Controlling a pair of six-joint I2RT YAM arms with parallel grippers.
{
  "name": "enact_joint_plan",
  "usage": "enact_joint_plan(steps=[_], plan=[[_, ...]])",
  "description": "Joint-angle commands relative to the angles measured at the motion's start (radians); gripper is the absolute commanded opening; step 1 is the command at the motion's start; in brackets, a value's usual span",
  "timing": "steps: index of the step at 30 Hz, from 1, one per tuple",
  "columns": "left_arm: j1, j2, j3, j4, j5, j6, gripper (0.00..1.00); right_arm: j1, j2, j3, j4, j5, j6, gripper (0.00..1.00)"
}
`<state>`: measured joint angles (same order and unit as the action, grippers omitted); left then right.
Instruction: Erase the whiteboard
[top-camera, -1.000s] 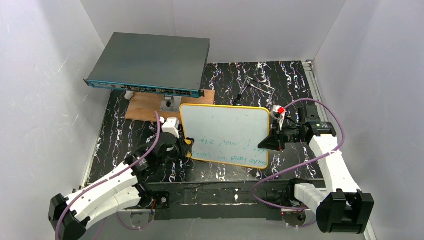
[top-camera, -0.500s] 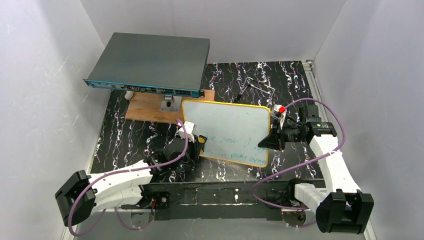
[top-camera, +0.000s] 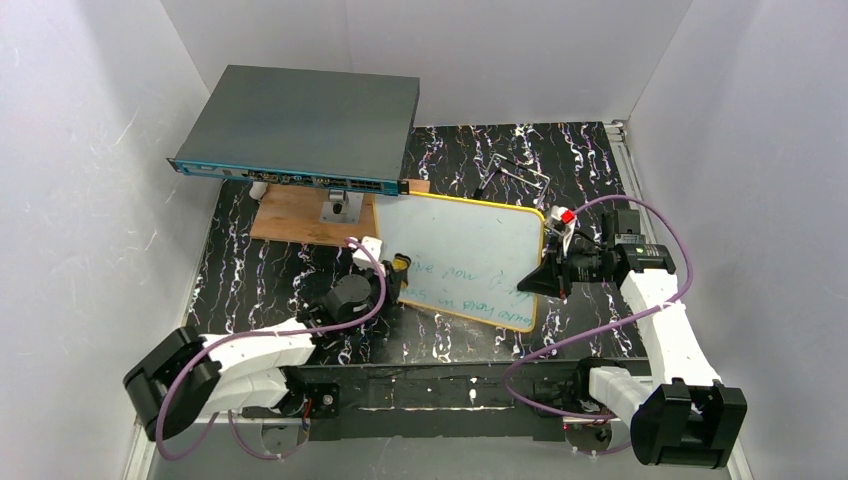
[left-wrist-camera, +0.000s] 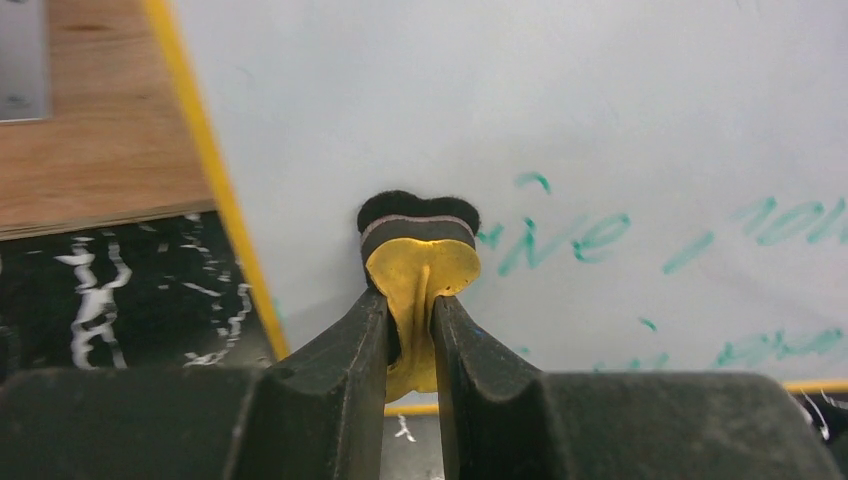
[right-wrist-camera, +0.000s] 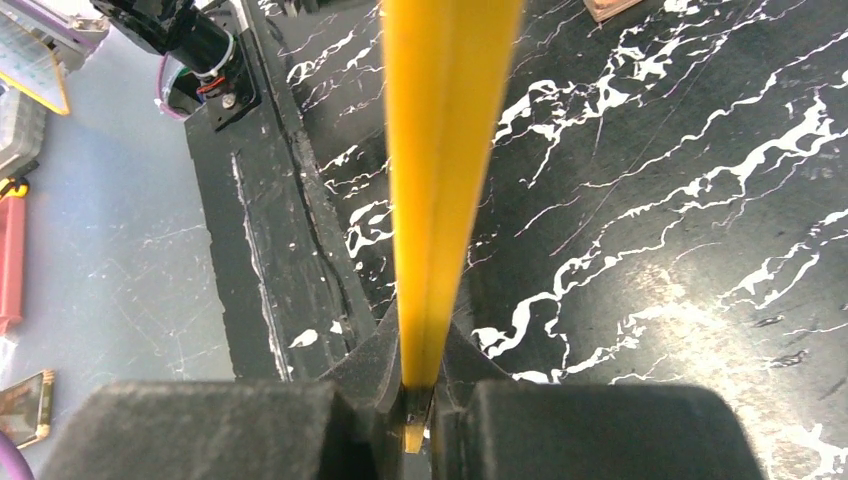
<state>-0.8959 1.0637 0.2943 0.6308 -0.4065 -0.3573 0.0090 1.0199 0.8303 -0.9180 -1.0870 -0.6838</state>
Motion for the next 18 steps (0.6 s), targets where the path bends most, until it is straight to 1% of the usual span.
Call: enact_joint_plan(steps=[1,5,10,14,18], plan=[[-0.048,0.121,0.02,0.135,0.217,0.032,0.0,0.028,-0.012,0.002,-0.053,0.101,-0.077,0.01],[-0.077,0.153,0.022,0.179,0.18,0.058,0.0,0.028,-0.011,0.002,-0.053,0.101,-0.079,0.01],[-0.056,0.072,-0.017,0.23,-0.002,0.096,0.0,0.027,-0.012,0.003,-0.053,0.101,-0.079,0.01],[-0.007,0.004,-0.022,0.233,-0.014,0.102,0.0,0.027,-0.009,0.003,-0.053,0.101,-0.079,0.01],[0.008,0.035,0.005,0.24,0.029,0.094,0.0,0.028,-0.009,0.001,-0.052,0.101,-0.079,0.01]])
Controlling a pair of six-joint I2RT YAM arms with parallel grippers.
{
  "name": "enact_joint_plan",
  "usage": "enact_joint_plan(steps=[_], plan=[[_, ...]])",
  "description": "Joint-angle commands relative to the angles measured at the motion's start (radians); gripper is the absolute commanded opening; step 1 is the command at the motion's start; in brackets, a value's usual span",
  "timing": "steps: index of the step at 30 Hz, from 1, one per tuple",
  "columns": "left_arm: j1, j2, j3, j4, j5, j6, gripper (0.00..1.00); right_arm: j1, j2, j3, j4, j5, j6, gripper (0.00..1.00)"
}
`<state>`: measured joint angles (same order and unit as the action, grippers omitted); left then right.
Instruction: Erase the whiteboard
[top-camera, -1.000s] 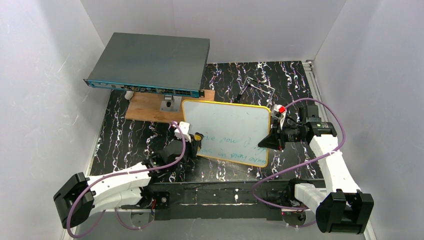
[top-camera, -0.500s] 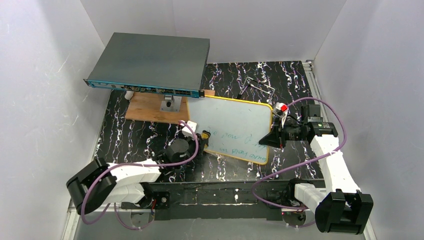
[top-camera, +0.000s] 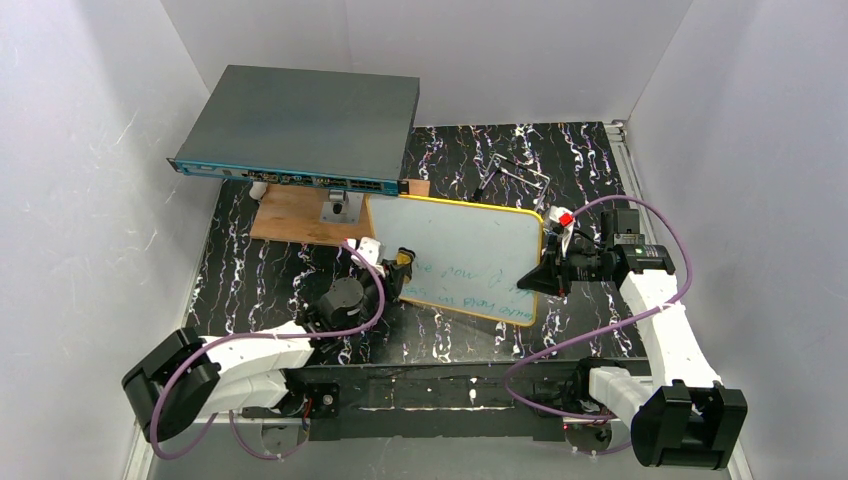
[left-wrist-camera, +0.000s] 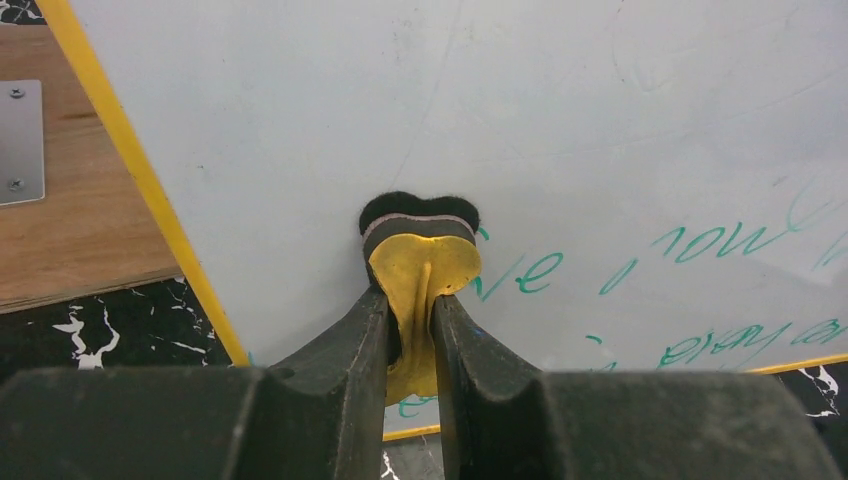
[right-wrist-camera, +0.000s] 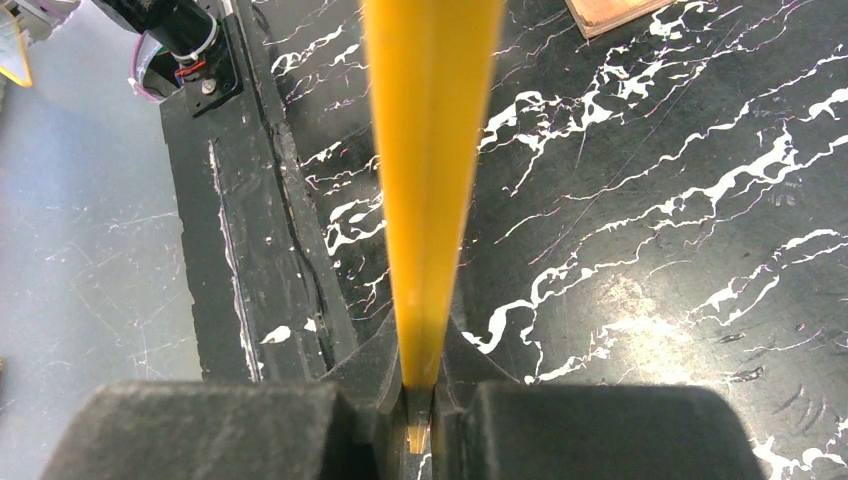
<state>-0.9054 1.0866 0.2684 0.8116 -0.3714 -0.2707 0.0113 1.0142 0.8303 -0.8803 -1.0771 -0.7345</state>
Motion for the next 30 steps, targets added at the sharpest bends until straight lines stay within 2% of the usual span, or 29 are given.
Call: enact_joint_plan(steps=[1,6,9,11,15,18,24,27,30], plan=[[0.017,0.031,0.04,0.058,0.011,0.008,0.0,0.025,-0.003,0.001,-0.09,0.093,-0.028,0.01],[-0.002,0.114,0.047,0.07,0.14,0.047,0.0,0.026,-0.003,0.001,-0.09,0.095,-0.029,0.01],[-0.059,0.154,0.074,-0.017,0.196,0.121,0.0,0.026,0.004,0.001,-0.091,0.09,-0.029,0.01],[-0.082,0.173,0.077,-0.037,0.181,0.144,0.0,0.025,0.009,0.002,-0.091,0.089,-0.032,0.01],[-0.079,0.152,0.013,0.091,0.086,0.119,0.0,0.025,0.013,0.002,-0.094,0.085,-0.038,0.01],[-0.049,0.098,0.011,0.115,0.042,0.084,0.0,0.026,0.016,0.002,-0.098,0.08,-0.045,0.01],[0.02,0.033,0.042,0.108,0.072,0.042,0.0,0.026,0.018,-0.001,-0.099,0.08,-0.052,0.01],[0.022,0.056,0.062,0.058,0.101,0.053,0.0,0.025,0.02,0.0,-0.099,0.08,-0.053,0.01],[0.022,0.098,0.032,0.098,0.137,0.042,0.0,0.025,0.015,-0.002,-0.098,0.083,-0.053,0.01]])
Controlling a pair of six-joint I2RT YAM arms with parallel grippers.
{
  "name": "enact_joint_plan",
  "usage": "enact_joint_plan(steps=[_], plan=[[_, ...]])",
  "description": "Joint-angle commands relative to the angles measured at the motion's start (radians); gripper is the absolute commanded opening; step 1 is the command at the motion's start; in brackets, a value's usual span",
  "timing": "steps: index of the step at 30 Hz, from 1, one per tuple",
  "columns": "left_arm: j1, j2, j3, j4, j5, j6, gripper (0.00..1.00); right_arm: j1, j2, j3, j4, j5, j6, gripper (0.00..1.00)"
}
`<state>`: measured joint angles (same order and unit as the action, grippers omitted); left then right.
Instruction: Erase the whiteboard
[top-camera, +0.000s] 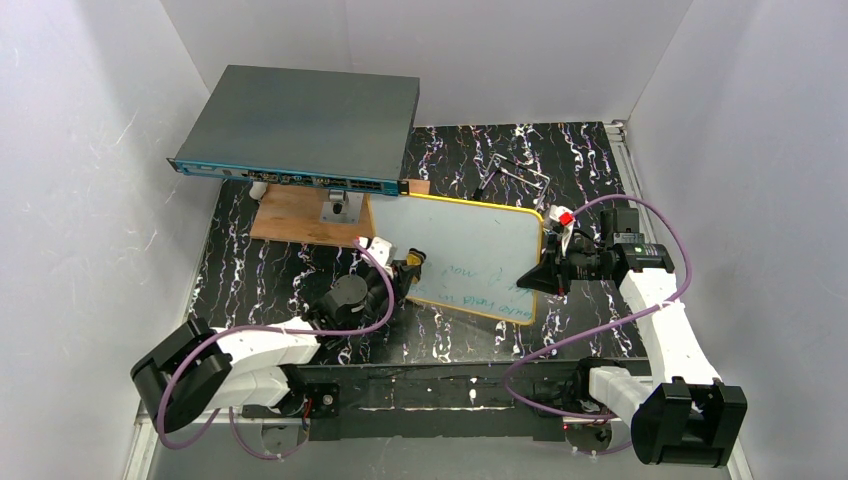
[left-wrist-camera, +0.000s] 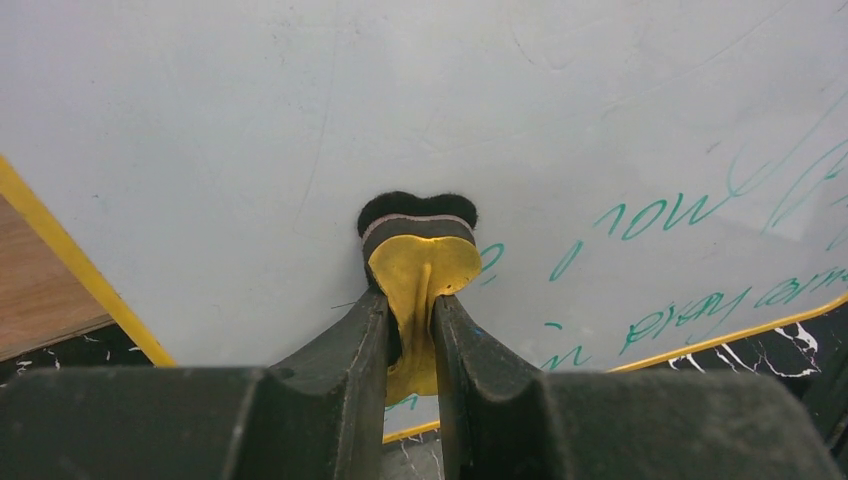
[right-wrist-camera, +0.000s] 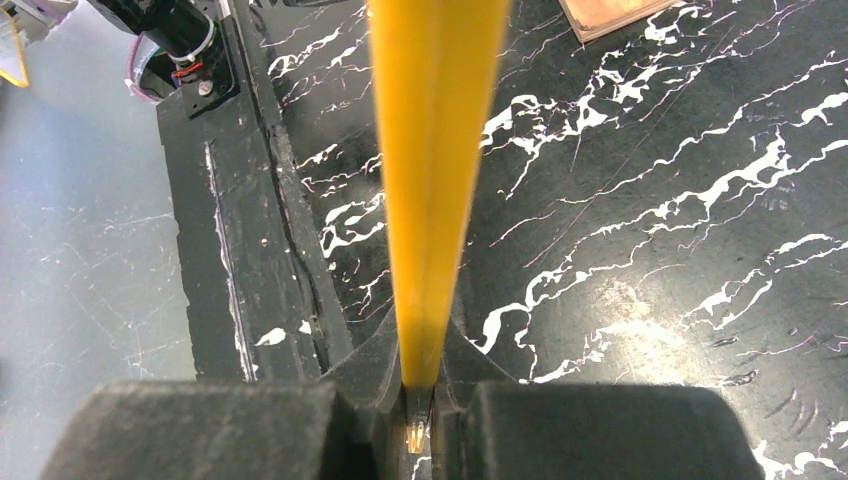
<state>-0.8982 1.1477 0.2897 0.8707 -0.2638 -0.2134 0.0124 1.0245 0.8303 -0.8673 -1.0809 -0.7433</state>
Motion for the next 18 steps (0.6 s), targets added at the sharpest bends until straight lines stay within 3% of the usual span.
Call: enact_joint_plan(steps=[1,8,18], plan=[[0.011,0.047,0.002,0.042,0.05,-0.023,0.0,0.024,0.002,-0.003,-0.111,0.086,-0.045,0.01],[-0.043,0.104,-0.003,0.051,0.06,0.007,0.0,0.024,-0.001,-0.004,-0.109,0.085,-0.047,0.01],[-0.037,-0.033,0.072,-0.056,-0.053,-0.035,0.0,0.024,-0.008,-0.004,-0.111,0.084,-0.052,0.01]])
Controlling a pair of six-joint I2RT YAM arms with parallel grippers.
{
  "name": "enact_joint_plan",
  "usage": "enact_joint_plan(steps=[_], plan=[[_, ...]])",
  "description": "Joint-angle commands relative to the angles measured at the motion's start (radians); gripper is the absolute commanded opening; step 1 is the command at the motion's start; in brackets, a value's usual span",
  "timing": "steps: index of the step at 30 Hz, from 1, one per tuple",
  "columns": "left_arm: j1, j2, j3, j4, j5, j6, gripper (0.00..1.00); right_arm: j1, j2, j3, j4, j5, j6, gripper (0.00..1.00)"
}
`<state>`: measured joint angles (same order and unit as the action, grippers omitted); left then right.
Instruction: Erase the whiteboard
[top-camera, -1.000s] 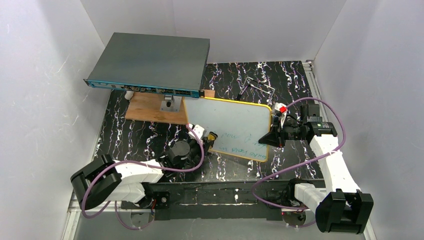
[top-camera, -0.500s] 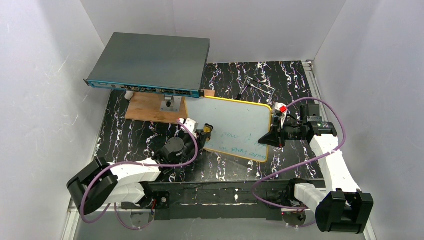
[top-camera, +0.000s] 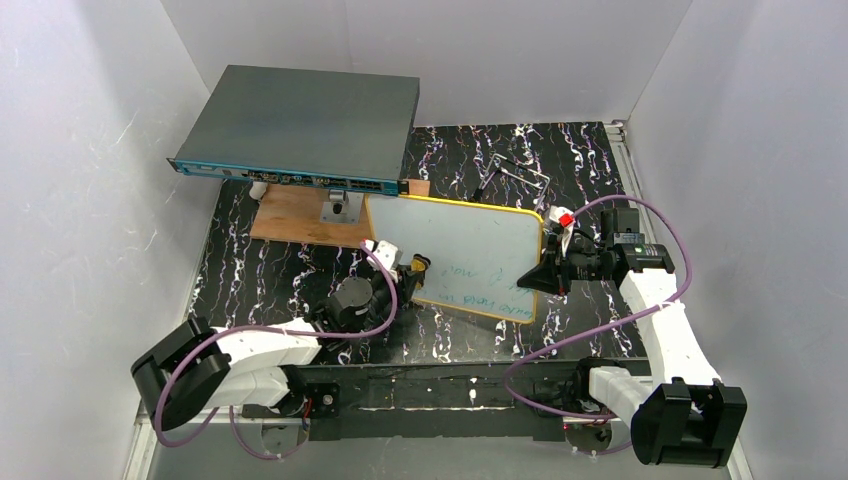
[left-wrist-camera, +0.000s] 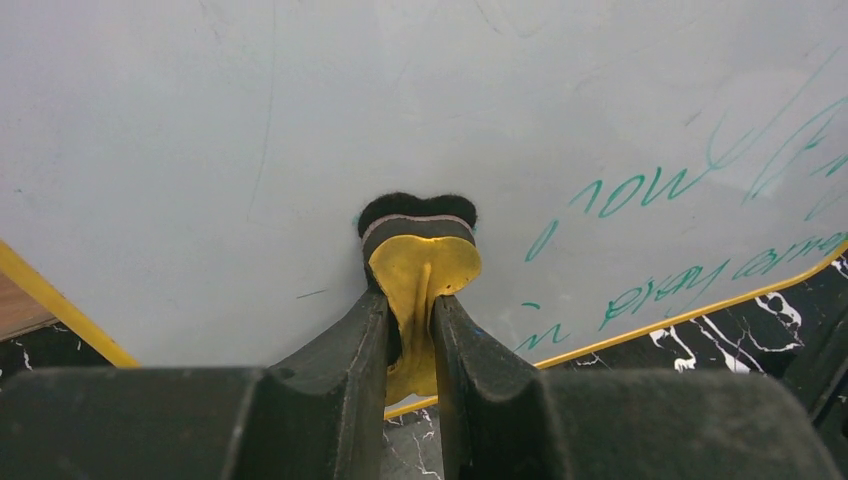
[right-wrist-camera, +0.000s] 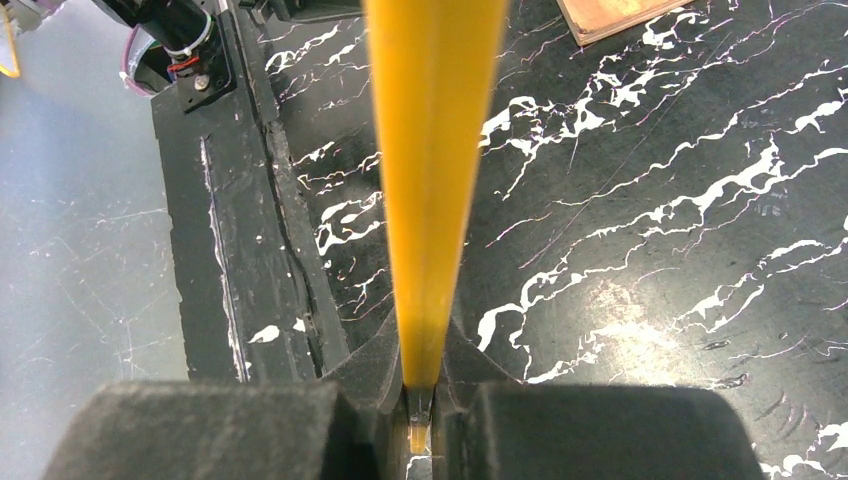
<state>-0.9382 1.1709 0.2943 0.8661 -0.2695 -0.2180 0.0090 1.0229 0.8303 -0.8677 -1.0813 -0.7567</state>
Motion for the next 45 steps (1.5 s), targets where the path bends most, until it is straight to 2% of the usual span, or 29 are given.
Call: enact_joint_plan(steps=[1,6,11,15,21,24,27,33,36,39,42,44,45], plan=[[0.008,-0.067,0.077,-0.063,-0.056,-0.043,0.0,0.028,-0.01,-0.004,-0.111,0.083,-0.038,0.01],[0.028,-0.117,0.079,-0.106,-0.077,-0.08,0.0,0.028,-0.022,-0.005,-0.111,0.084,-0.04,0.01],[0.024,-0.104,0.051,-0.129,0.024,0.036,0.0,0.028,-0.029,-0.006,-0.11,0.084,-0.04,0.01],[-0.004,-0.026,0.007,-0.068,0.023,0.105,0.0,0.027,-0.026,-0.007,-0.111,0.083,-0.041,0.01],[-0.081,0.103,0.022,-0.034,-0.05,0.179,0.0,0.028,-0.016,-0.007,-0.109,0.084,-0.041,0.01],[-0.086,0.102,0.004,-0.014,-0.114,0.147,0.0,0.028,-0.011,-0.007,-0.108,0.084,-0.042,0.01],[-0.07,0.03,-0.024,-0.027,-0.213,0.059,0.0,0.028,-0.01,-0.008,-0.108,0.086,-0.042,0.01],[0.076,-0.156,-0.028,-0.256,-0.204,-0.198,0.0,0.028,-0.007,-0.008,-0.108,0.086,-0.04,0.01],[0.084,-0.183,-0.036,-0.281,-0.154,-0.195,0.0,0.027,-0.007,-0.009,-0.107,0.086,-0.04,0.01],[0.084,-0.162,-0.069,-0.209,-0.074,-0.161,0.0,0.028,-0.009,-0.009,-0.107,0.086,-0.04,0.01],[0.077,-0.095,-0.068,-0.179,0.013,-0.104,0.0,0.028,-0.01,-0.01,-0.108,0.086,-0.039,0.01],[0.005,0.008,-0.04,-0.147,-0.008,-0.02,0.0,0.028,-0.007,-0.01,-0.108,0.086,-0.041,0.01],[-0.013,0.053,-0.034,-0.132,-0.028,-0.023,0.0,0.027,-0.011,-0.01,-0.108,0.087,-0.04,0.01]])
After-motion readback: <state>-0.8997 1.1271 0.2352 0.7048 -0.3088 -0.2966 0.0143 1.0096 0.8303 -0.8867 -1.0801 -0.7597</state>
